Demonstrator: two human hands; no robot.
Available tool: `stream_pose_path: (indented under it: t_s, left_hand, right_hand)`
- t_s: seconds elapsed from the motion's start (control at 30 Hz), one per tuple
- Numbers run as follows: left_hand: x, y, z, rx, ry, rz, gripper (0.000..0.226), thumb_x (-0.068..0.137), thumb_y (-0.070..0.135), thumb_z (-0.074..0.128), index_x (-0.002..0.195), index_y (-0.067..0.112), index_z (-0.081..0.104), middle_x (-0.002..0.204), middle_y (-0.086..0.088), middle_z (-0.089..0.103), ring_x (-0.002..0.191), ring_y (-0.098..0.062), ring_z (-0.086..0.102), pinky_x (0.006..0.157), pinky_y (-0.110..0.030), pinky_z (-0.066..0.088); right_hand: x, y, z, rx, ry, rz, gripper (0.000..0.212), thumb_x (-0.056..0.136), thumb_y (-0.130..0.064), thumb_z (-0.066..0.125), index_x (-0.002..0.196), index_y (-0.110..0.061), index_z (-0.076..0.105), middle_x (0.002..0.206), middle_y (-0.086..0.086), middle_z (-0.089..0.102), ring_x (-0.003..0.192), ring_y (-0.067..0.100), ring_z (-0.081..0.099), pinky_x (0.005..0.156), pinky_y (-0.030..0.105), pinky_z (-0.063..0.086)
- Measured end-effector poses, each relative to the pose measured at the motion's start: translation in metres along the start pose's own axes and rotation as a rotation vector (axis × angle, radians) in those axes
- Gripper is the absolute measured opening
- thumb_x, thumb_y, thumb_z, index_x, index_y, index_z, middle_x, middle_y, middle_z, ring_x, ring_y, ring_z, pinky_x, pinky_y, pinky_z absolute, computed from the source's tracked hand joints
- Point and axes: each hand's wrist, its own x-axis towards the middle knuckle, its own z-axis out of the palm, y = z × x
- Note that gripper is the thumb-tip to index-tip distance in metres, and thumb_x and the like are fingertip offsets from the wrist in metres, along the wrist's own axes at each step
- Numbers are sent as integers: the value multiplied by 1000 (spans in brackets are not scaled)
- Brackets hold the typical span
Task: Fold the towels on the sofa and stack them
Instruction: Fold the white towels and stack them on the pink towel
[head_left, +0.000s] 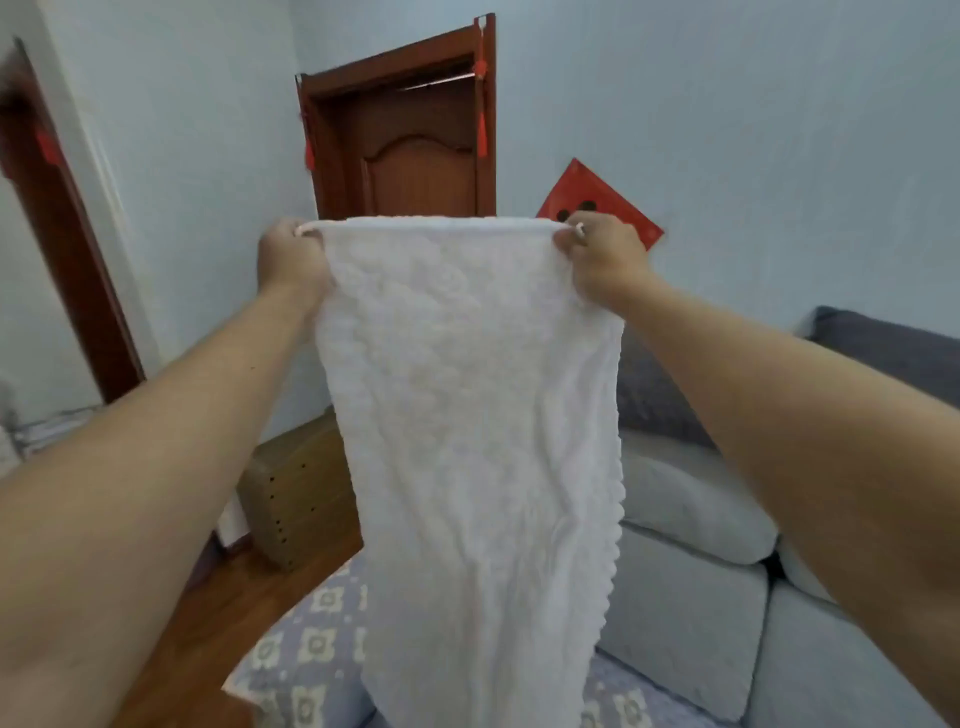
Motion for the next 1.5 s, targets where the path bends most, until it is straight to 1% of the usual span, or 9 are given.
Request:
stream_pose_path:
  t_s: [0.1, 0.27, 0.4, 0.47, 0.93, 1.13, 1.27, 1.33, 1.5]
  left_hand:
    - [-12, 33, -41, -436, -191, -175, 39, 88, 13, 45, 63, 16, 75, 78, -5, 71, 72, -26, 69, 59, -31, 56]
    - [-72, 55, -97, -555, -607, -275, 40, 81, 19, 59, 118, 12, 72, 126, -3, 68, 120, -24, 64, 103, -41, 51]
    - [-157, 31, -104, -447, -675, -331, 43, 80, 30, 63, 117, 11, 73, 102, 2, 74, 94, -15, 73, 80, -33, 61]
    - [-213, 11, -92, -396, -727, -405, 78, 65, 33, 77, 135, 4, 57, 94, -1, 72, 83, -17, 73, 70, -33, 62]
    - [-710, -141, 109, -108, -1222, -1174, 20, 90, 14, 62, 109, 8, 66, 99, -17, 61, 86, -27, 59, 72, -34, 41]
    - [-889, -224, 187, 287, -1436, -924, 22, 101, 25, 47, 97, 9, 62, 85, -2, 61, 78, -17, 56, 73, -32, 44]
    - [-999, -254, 217, 452, -1613, -535, 18, 106, 27, 41, 111, 15, 54, 94, 1, 56, 85, -16, 53, 69, -24, 37]
    - [-1045, -263, 230, 500, -1633, -369, 16, 105, 25, 41, 110, 18, 54, 90, 2, 53, 83, -16, 51, 68, -28, 34]
    - [-1116, -280, 248, 754, -1821, -267, 18, 97, 11, 47, 95, 29, 44, 84, 6, 48, 83, -22, 55, 72, -36, 50]
  right_hand:
    - [17, -38, -13, 162, 26, -128, 32, 100, -33, 51, 71, -23, 57, 71, -9, 54, 76, 17, 54, 70, 30, 44]
    - [-16, -27, -51, 322, -318, -122, 30, 91, -39, 66, 70, -17, 65, 76, -3, 67, 71, 13, 66, 72, 33, 57]
    - [-84, 30, -70, 264, -550, -129, 35, 92, -36, 69, 89, -2, 71, 86, 4, 73, 77, 12, 70, 77, 30, 56]
    - [-132, 74, -74, 191, -636, -157, 32, 94, -39, 66, 83, -8, 71, 83, -1, 72, 74, 10, 67, 74, 29, 53]
    - [-463, 486, -93, -178, -1235, 105, 33, 93, -57, 49, 72, -32, 57, 76, -10, 58, 79, 17, 55, 72, 30, 40]
    - [-591, 672, -68, -535, -1250, -182, 49, 99, -53, 38, 93, -20, 74, 97, 4, 72, 89, 29, 66, 81, 40, 47]
    - [-676, 753, -65, -733, -1336, -166, 27, 101, -37, 49, 122, -32, 66, 136, -2, 59, 135, 26, 43, 118, 50, 9]
    - [-714, 782, -66, -840, -1342, -50, 36, 100, -32, 49, 135, -32, 56, 153, 4, 42, 146, 31, 27, 119, 54, -1]
    - [-813, 809, -66, -471, -1101, 931, 50, 99, -27, 51, 146, -12, 41, 145, 23, 40, 129, 43, 43, 107, 45, 40]
